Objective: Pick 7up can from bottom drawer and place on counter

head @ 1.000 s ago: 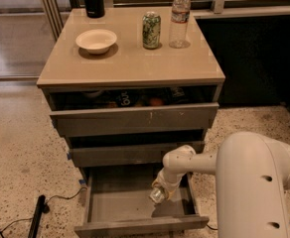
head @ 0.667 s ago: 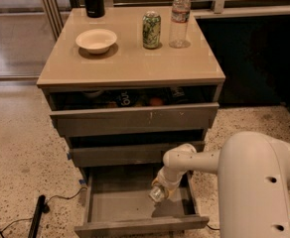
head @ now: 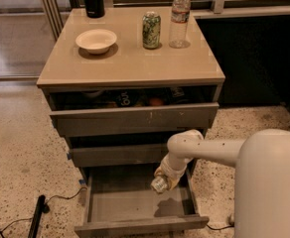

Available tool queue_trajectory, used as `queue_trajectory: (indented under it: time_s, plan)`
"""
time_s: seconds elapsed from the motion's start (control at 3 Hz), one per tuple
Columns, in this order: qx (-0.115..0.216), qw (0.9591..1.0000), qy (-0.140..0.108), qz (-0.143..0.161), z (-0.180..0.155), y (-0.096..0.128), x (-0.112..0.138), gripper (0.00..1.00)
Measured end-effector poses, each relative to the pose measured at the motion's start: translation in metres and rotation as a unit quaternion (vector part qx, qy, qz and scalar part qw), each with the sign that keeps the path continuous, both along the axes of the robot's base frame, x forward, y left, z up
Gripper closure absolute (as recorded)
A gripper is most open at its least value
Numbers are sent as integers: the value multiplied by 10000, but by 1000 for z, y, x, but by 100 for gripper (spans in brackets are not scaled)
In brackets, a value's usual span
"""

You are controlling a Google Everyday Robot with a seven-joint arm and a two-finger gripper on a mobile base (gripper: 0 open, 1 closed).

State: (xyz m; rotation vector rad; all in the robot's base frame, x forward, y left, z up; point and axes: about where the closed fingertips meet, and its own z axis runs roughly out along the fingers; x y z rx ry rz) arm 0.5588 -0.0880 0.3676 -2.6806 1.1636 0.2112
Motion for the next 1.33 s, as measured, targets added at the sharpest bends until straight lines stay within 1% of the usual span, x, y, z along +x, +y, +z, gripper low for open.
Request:
queue_trajectory:
  time_s: [0.33, 0.67, 1.0, 1.33]
  plan:
    - [-49, 9996, 23, -261, 67, -16, 5, 100]
    - [-87, 9992, 199, -347, 126, -28, 0, 100]
    - [-183, 9992, 169, -309, 186, -37, -6, 100]
    - [-183, 9992, 171, -309, 186, -37, -6, 100]
